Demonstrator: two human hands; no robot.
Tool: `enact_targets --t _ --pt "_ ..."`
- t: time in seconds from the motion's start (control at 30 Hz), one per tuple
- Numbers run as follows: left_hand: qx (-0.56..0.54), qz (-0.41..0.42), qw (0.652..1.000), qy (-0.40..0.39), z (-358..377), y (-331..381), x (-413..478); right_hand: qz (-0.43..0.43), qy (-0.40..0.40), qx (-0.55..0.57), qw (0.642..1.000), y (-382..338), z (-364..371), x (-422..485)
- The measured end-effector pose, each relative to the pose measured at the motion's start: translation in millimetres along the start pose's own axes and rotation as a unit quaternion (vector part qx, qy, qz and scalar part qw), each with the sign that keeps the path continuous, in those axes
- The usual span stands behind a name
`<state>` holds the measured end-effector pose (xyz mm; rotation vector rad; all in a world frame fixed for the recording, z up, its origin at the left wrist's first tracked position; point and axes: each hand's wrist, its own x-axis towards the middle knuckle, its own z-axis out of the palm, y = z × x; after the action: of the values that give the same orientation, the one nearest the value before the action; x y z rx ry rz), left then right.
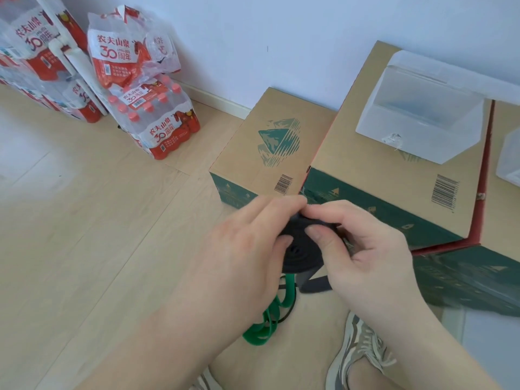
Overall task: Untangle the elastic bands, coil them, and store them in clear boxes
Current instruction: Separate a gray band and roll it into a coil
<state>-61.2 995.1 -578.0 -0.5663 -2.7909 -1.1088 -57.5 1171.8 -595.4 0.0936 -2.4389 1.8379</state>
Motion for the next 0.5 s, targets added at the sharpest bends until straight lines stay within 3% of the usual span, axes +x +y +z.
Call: enact_targets --t 0.1,0.27,0.4,0.5 --pt "-0.057 -0.035 0.998 0.011 0.1 -5.7 -1.3 0.055 0.019 0.061 0.996 -2.3 -2.4 1.1" --pt "-0.182 -0.097 0.977 0.044 1.1 -5.9 -4.2 0.051 0.012 0.087 0.995 -1.4 -5.2 5.2" --pt "-0.226 -0.137 0.963 0.058 3.9 -9.8 -4.6 0.003 -0.02 0.034 0.999 4.3 -3.4 4.0" --pt "-0.198 -0.143 0.97 0.02 2.8 -12.1 -6.5 -0.031 -0.02 -0.019 0.999 8.3 -2.1 4.0"
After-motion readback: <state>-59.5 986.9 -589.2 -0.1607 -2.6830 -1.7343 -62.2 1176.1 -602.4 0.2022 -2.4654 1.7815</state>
